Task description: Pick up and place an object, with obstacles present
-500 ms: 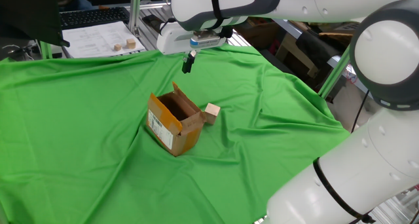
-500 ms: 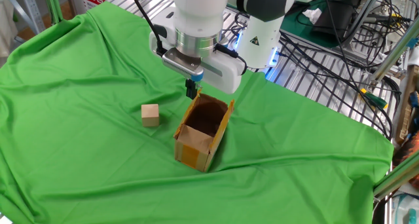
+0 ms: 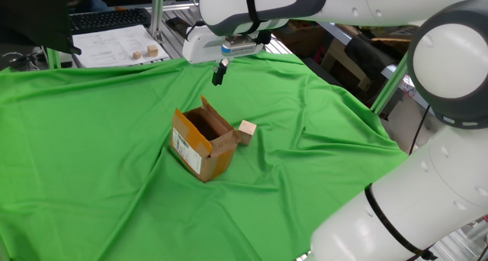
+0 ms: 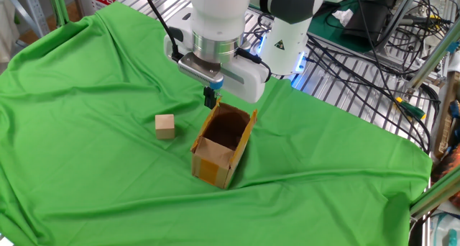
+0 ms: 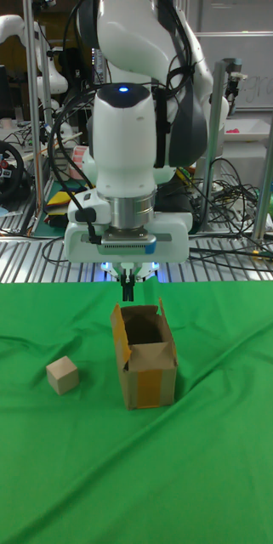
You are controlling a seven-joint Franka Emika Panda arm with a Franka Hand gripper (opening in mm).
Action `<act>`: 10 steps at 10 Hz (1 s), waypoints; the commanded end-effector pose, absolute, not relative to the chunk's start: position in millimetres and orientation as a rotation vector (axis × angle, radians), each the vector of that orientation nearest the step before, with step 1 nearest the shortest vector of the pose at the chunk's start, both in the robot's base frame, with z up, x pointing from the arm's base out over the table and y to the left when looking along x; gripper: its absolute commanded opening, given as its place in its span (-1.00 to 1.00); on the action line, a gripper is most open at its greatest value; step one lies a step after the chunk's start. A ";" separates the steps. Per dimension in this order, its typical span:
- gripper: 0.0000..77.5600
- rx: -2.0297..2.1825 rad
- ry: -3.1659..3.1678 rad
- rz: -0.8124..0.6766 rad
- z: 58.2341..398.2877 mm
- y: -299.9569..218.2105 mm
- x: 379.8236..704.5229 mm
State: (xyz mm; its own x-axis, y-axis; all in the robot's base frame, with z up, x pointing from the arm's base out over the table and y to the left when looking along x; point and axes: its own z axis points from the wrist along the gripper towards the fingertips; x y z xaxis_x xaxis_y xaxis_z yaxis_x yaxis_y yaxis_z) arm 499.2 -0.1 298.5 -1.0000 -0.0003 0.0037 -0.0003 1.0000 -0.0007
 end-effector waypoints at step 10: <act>-1.00 -0.268 -3.065 -0.171 298.5 -7.9 502.5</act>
